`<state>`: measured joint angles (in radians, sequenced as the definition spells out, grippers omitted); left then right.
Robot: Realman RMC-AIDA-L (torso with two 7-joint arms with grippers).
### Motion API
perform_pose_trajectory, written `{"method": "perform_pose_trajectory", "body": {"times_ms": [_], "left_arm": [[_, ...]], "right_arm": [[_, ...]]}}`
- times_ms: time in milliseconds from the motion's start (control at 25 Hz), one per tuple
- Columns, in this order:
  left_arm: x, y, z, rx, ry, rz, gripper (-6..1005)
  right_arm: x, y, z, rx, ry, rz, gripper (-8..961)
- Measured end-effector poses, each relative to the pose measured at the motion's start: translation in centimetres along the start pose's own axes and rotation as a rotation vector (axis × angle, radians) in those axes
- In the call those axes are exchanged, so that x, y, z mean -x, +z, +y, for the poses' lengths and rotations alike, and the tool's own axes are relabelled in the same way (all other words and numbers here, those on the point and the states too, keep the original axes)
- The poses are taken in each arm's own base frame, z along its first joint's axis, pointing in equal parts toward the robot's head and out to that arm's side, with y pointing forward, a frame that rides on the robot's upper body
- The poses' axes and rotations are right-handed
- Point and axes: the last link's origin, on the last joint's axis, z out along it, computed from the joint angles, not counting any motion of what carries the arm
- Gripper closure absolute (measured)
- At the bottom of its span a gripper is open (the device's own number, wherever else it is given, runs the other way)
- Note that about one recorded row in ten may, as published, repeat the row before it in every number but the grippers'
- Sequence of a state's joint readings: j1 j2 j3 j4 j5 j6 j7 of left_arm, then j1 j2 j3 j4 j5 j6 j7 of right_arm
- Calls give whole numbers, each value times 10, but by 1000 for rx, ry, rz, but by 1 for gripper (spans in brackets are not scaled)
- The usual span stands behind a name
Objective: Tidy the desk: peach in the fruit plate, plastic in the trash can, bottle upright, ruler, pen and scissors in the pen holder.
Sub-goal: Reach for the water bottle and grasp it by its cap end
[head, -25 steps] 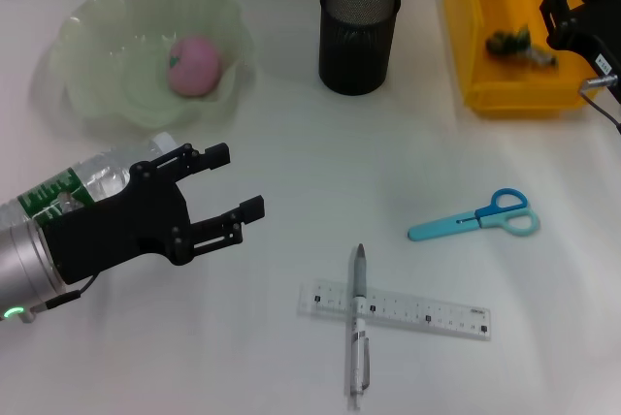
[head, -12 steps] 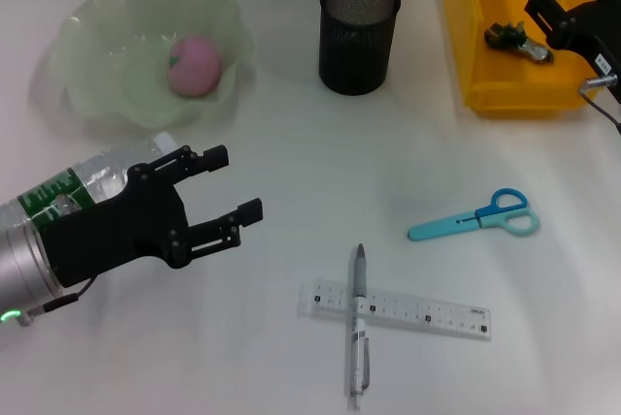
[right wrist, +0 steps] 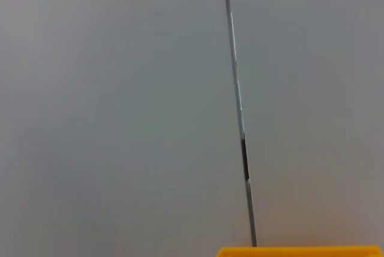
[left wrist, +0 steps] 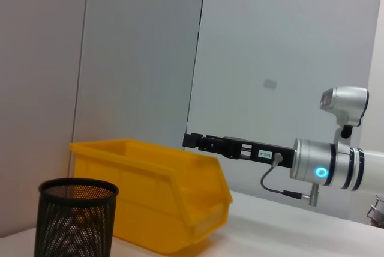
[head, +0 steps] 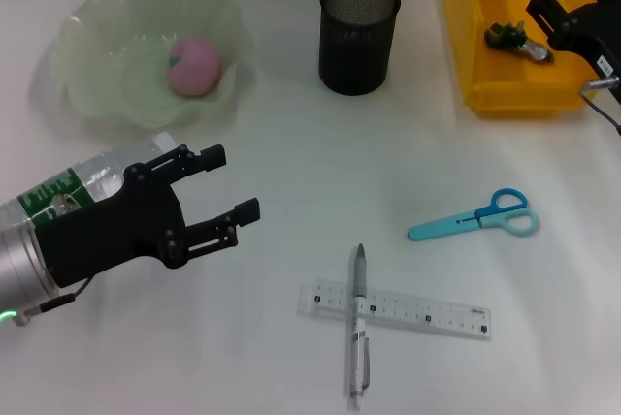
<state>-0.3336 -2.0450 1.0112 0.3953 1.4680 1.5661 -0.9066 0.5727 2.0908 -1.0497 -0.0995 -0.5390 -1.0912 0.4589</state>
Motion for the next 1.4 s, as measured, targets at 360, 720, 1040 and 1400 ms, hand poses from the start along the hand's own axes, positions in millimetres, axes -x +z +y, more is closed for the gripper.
{"method": "perform_pose_trajectory", "body": {"times_ms": [360,720,1040,1400], "left_arm": [[-1,-2,0,-5,-2,7,201],[-2,-3,-2,1,-29,2,201],[-5,-8,-7,6,-50,-14,201],[-5,-12,-9,5,-55,-25,201]], "right_arm": [[10,-19,7,125,155,-81,266],[26,-64,26,568,227,-22,265],[18,-75,41,837,119,165,266],[6,-76,60,1018,-50,290,266]]}}
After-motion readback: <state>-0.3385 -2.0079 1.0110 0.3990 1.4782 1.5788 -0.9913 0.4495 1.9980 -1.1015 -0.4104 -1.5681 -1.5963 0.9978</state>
